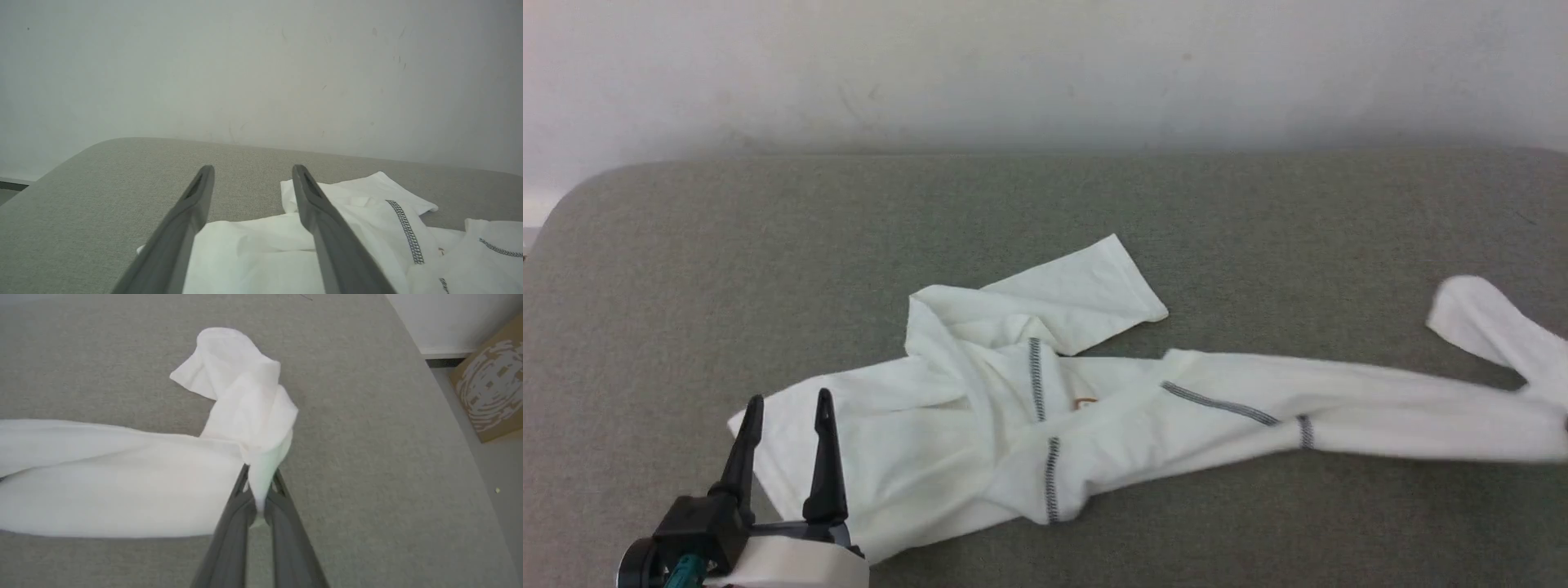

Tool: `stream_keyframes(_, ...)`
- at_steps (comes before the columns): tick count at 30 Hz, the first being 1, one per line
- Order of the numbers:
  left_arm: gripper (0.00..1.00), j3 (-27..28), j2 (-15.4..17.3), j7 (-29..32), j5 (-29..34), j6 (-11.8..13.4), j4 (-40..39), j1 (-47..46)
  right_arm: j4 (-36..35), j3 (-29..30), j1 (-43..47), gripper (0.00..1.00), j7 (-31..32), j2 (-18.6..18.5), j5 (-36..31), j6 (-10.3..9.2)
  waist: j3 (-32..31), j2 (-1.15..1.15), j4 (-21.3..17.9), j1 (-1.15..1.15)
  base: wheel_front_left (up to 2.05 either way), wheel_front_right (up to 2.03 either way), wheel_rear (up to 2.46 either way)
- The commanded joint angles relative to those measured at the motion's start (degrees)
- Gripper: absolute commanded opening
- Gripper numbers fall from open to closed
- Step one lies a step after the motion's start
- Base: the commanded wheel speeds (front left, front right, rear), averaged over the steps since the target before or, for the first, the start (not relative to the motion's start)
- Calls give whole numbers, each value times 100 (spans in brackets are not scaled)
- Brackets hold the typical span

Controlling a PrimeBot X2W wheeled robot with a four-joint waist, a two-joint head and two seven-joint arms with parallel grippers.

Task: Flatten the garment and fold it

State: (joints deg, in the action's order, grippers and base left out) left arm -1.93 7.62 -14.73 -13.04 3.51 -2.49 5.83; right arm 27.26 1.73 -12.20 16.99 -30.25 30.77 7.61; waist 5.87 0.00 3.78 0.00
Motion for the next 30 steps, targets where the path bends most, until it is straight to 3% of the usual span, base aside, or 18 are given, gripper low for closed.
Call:
stream_keyframes(1,100,18,29,-27,-2,-37,46,52,-137,507,524,0,-3,143,-201,-12,-117,0,-175,0,0,0,0)
stream_keyframes(5,100,25,42,-27,-27,-58,162,79,-528,1607,1473,0,4,735,-729,-12,-143,0,-225,0,0,0,0)
stream_keyframes(6,100,37,57,-25,-55,-54,254,100,-910,1948,1769,100,-204,1245,-1073,-12,-151,0,-256,0,0,0,0)
stream_keyframes(11,100,66,92,-4,-101,-37,345,130,-1685,2286,1818,100,-1057,1965,-1762,-12,-198,0,-289,0,0,0,0)
stream_keyframes(16,100,69,140,94,-125,-17,407,161,-2510,2088,1842,100,-1594,2421,-2322,-12,-333,0,-294,0,0,0,0)
stream_keyframes(24,100,-18,200,419,-131,10,384,164,-3422,1024,2232,100,-1653,2703,-2512,-12,-512,0,-281,0,0,0,0)
stream_keyframes(30,100,-444,85,1272,-197,-122,380,-176,-3928,320,2463,100,-1605,2732,-2495,-12,-442,0,-328,0,0,0,0)
